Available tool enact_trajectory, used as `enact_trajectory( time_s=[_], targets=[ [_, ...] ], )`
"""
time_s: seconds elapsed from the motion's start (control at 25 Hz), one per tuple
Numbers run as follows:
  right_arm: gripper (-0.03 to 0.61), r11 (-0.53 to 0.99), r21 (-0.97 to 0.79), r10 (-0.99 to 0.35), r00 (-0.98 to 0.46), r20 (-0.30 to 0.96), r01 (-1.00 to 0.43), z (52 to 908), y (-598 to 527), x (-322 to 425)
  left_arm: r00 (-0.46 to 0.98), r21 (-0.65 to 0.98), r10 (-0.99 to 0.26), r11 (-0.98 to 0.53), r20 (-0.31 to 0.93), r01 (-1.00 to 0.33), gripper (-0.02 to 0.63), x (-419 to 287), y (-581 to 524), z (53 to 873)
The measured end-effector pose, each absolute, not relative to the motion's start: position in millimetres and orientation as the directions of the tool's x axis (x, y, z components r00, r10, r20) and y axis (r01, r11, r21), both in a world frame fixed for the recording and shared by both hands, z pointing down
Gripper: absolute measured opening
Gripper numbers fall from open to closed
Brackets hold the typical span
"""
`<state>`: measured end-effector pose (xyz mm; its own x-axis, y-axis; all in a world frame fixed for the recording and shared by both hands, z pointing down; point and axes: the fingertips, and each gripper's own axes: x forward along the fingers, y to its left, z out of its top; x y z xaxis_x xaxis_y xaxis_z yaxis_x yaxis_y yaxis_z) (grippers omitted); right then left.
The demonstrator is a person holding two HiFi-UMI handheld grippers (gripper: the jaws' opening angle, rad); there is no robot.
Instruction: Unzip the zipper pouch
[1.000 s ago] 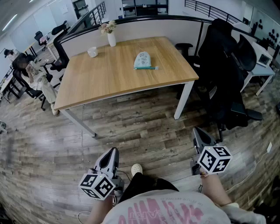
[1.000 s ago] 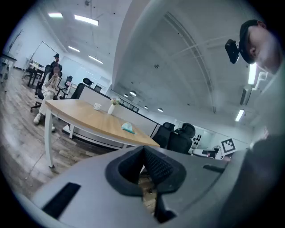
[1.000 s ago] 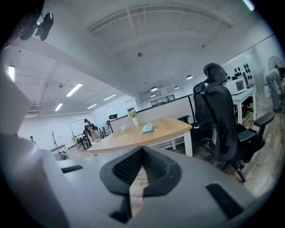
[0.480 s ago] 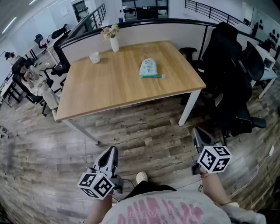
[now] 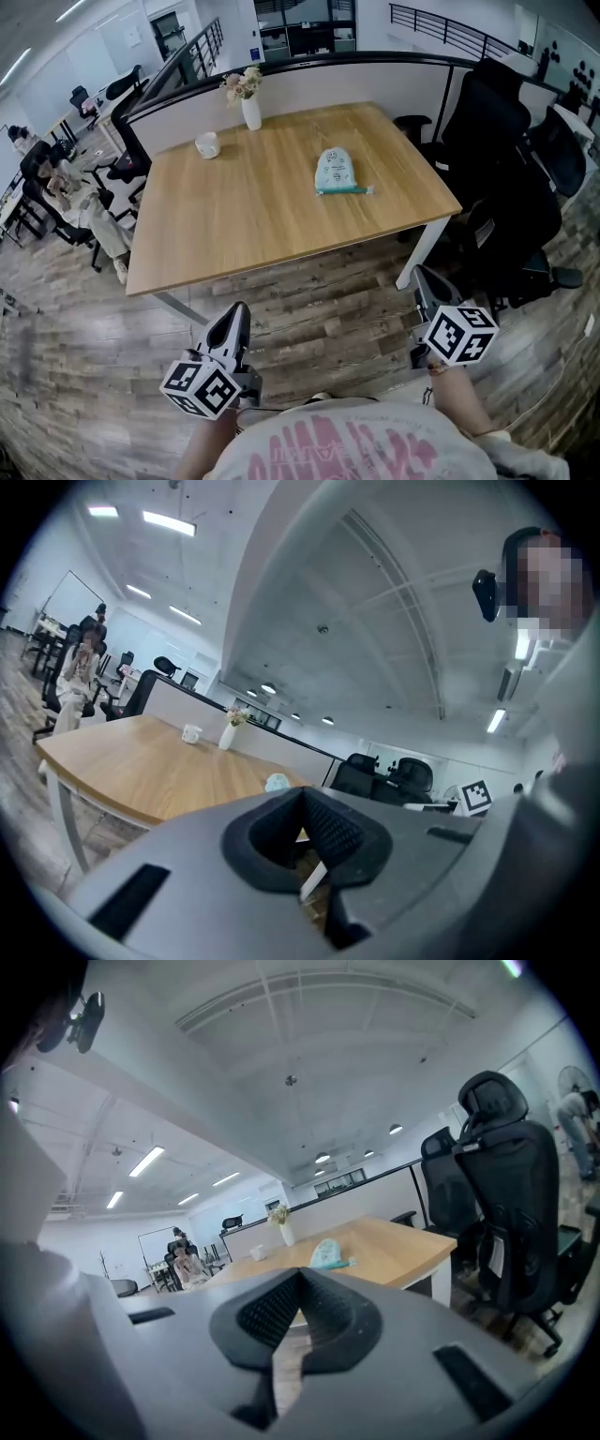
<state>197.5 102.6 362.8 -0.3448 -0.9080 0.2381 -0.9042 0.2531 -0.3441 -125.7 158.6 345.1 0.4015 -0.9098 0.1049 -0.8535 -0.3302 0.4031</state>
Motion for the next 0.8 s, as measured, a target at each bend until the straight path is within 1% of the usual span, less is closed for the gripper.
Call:
enact_trajectory(
  time_s=[0.08, 0.16, 0.24, 0.44, 0.6, 0.8],
  targets=[
    [-0.003, 0.24, -0.367, -0.913, -0.338, 0.231, -0.899, 368.8, 93.2, 188.8, 0.428, 0.389, -0.897, -0.357, 0.112, -0.849, 0.0, -127.1, 145.5, 347.5],
    [-0.003, 0.23, -0.372, -0.908, -0.336, 0.249, -0.899, 381.4, 86.8, 179.2, 0.451, 0.39, -0.884, -0.375, 0.121, -0.841, 0.0, -127.9, 135.4, 354.6],
    [-0.003, 0.221, -0.355, -0.895, -0.333, 0.296, -0.908, 396.8, 80.1, 170.4, 0.465, 0.408, -0.877, -0.382, 0.123, -0.829, 0.0, -129.5, 126.4, 363.7],
    [-0.003, 0.196, -0.307, -0.861, -0.313, 0.4, -0.931, 425.8, 57.5, 159.5, 0.466, 0.393, -0.863, -0.367, 0.194, -0.843, 0.0, -134.5, 100.3, 393.1],
    [-0.003, 0.221, -0.309, -0.845, -0.34, 0.413, -0.925, 431.1, 25.7, 153.8, 0.471, 0.432, -0.86, -0.354, 0.198, -0.829, 0.0, -133.7, 70.1, 402.8],
    [-0.003, 0.269, -0.334, -0.824, -0.396, 0.405, -0.903, 434.7, -33.9, 147.6, 0.451, 0.428, -0.868, -0.333, 0.209, -0.84, 0.0, -131.5, 15.1, 407.1]
  ],
)
